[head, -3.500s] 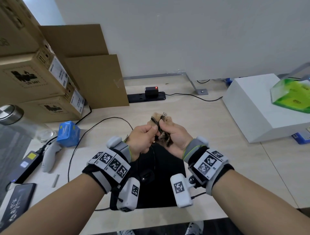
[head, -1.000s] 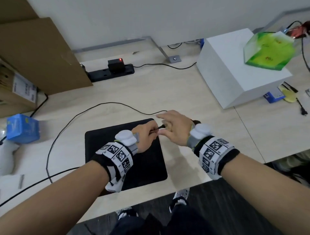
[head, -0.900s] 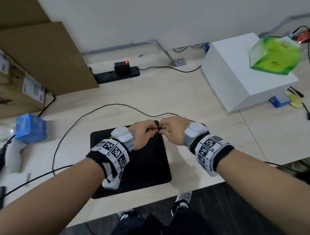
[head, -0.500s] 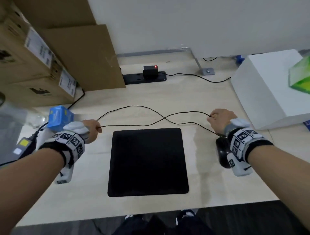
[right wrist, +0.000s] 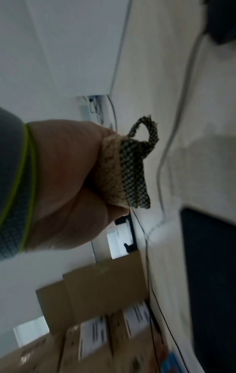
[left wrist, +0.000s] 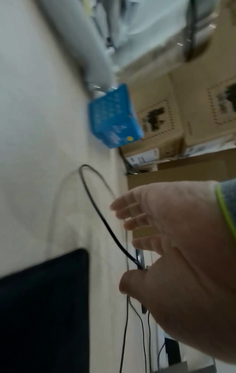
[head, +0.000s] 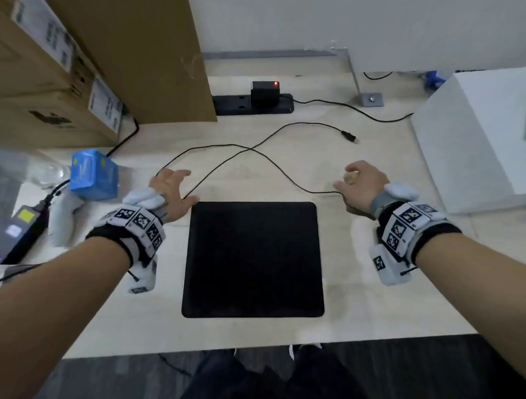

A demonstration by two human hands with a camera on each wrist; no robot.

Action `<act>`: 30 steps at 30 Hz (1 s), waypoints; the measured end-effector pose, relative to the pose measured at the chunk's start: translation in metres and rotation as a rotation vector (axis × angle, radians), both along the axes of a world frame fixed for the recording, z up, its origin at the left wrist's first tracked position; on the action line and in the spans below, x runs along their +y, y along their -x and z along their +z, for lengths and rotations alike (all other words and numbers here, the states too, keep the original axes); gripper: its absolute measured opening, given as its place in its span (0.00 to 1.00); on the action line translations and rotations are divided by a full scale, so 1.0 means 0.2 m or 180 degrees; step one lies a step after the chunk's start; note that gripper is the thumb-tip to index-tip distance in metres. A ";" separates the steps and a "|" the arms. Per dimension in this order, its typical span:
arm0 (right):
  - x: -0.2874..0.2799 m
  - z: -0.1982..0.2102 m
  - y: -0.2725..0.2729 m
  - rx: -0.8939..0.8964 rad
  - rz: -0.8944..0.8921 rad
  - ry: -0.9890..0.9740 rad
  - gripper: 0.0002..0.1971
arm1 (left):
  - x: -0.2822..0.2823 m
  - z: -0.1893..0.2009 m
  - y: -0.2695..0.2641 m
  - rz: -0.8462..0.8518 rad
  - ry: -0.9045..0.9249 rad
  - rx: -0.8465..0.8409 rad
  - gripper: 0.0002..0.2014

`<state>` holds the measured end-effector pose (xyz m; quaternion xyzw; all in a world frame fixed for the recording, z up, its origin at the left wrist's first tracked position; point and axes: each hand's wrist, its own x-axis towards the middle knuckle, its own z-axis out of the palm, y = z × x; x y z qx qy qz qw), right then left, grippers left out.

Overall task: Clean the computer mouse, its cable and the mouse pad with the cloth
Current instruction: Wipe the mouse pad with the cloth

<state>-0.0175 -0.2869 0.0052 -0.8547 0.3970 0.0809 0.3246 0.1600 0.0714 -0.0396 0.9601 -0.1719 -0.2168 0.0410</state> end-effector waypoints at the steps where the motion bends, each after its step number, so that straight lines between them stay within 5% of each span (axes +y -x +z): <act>1: 0.06 -0.04 0.05 0.0046 -0.0035 -0.0221 0.21 | 0.05 -0.07 0.06 0.0145 0.0228 0.0222 0.32; 4: 0.25 -0.14 0.18 0.0085 0.0028 -0.0554 0.21 | 0.23 -0.21 0.25 0.0439 0.0470 0.0403 0.24; 11: 0.53 -0.24 0.32 -0.0049 0.0284 -0.1055 0.10 | 0.39 -0.21 0.34 -0.0010 0.0013 0.0527 0.07; 16: 0.62 -0.29 0.27 0.0042 0.0517 -0.0836 0.08 | 0.30 -0.11 0.08 -0.0276 -0.0509 0.0058 0.11; 20: 0.69 -0.29 0.15 -0.0092 0.0600 -0.0601 0.05 | 0.30 0.02 -0.13 0.0211 -0.0352 -0.0137 0.24; 25: 0.80 -0.26 -0.04 -0.0201 0.0671 -0.0662 0.07 | 0.33 -0.08 0.25 -0.0250 0.0335 0.0459 0.24; 30: 0.97 -0.24 -0.23 -0.0086 0.0807 -0.0907 0.12 | 0.39 -0.21 0.61 0.0423 0.0521 0.0964 0.28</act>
